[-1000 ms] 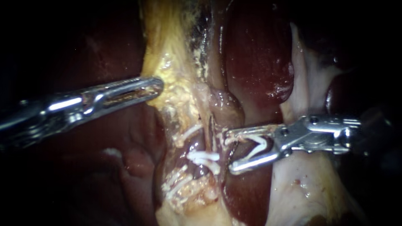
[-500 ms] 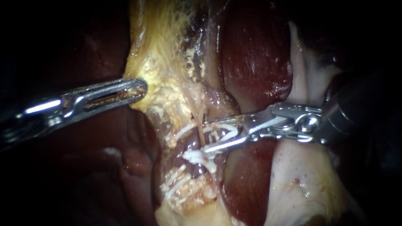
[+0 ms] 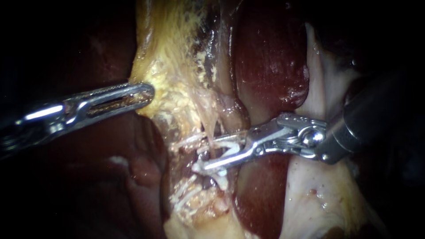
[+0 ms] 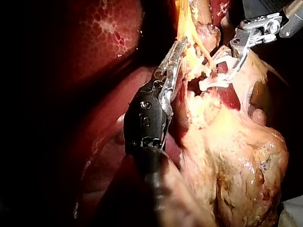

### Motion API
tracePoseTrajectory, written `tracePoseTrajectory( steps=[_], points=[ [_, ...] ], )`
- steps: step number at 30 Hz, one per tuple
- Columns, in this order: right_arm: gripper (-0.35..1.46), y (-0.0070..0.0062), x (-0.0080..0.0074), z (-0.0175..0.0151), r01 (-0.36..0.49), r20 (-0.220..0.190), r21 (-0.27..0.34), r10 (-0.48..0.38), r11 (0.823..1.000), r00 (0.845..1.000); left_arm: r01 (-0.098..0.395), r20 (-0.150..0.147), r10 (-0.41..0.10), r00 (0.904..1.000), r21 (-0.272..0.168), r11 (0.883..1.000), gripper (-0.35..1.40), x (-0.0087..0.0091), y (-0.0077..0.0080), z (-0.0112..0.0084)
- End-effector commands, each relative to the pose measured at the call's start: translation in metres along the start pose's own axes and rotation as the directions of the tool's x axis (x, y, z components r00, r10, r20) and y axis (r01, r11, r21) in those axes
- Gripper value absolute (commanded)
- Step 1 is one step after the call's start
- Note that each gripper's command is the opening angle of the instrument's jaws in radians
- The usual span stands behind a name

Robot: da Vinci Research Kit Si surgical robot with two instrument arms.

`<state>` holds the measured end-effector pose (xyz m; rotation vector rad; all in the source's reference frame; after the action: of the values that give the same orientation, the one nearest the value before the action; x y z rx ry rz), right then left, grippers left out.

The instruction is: Clipping third clip right tube

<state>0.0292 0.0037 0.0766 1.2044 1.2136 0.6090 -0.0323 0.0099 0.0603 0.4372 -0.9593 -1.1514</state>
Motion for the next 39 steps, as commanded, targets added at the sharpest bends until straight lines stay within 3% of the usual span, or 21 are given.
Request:
tracePoseTrajectory(
  steps=[1,8,14,21,26,30,31,32,37,39],
  points=[
    [0.41,0.0000,0.0000,0.0003,-0.006,-0.004,0.008,0.006,1.000,1.000,0.000,0.000,0.000,1.0000,0.001,1.000,-0.35,0.0000,0.0000,0.0000],
    [0.40,0.0004,0.0005,0.0016,-0.024,-0.025,0.044,0.025,0.999,0.999,0.000,0.000,0.000,1.0000,0.001,1.000,-0.35,0.0000,0.0000,0.0001],
    [0.37,0.0008,0.0015,0.0018,-0.043,-0.074,0.057,0.048,0.997,0.996,0.000,0.000,0.000,1.0000,0.001,1.000,-0.35,0.0000,0.0000,0.0002],
    [0.30,0.0010,0.0038,0.0010,-0.067,-0.138,0.007,0.067,0.998,0.988,0.001,0.000,-0.001,1.0000,0.000,1.000,-0.35,0.0000,0.0000,0.0003],
    [0.23,0.0019,0.0044,0.0003,-0.099,-0.170,-0.026,0.094,0.995,0.981,0.000,0.001,0.000,1.0000,0.000,1.000,-0.35,0.0000,-0.0001,0.0004],
    [0.09,0.0024,0.0044,-0.0001,-0.119,-0.181,-0.034,0.111,0.992,0.977,0.000,0.001,0.000,1.0000,0.000,1.000,-0.35,0.0000,-0.0001,0.0004],
    [-0.06,0.0024,0.0044,-0.0003,-0.119,-0.181,-0.034,0.111,0.992,0.977,0.000,0.001,0.000,1.0000,0.000,1.000,-0.35,0.0000,-0.0001,0.0004],
    [-0.34,0.0023,0.0043,-0.0005,-0.136,-0.183,-0.033,0.128,0.990,0.975,0.000,0.001,0.000,1.0000,0.000,1.000,-0.35,0.0000,-0.0001,0.0004],
    [-0.35,0.0023,0.0038,-0.0012,-0.165,-0.217,-0.061,0.148,0.984,0.965,0.001,0.001,-0.001,1.0000,-0.001,1.000,-0.35,0.0000,-0.0001,0.0004],
    [-0.35,0.0025,0.0035,-0.0013,-0.169,-0.213,-0.056,0.153,0.984,0.965,0.001,0.001,-0.001,1.0000,-0.001,1.000,-0.35,0.0001,-0.0001,0.0004]
  ],
)
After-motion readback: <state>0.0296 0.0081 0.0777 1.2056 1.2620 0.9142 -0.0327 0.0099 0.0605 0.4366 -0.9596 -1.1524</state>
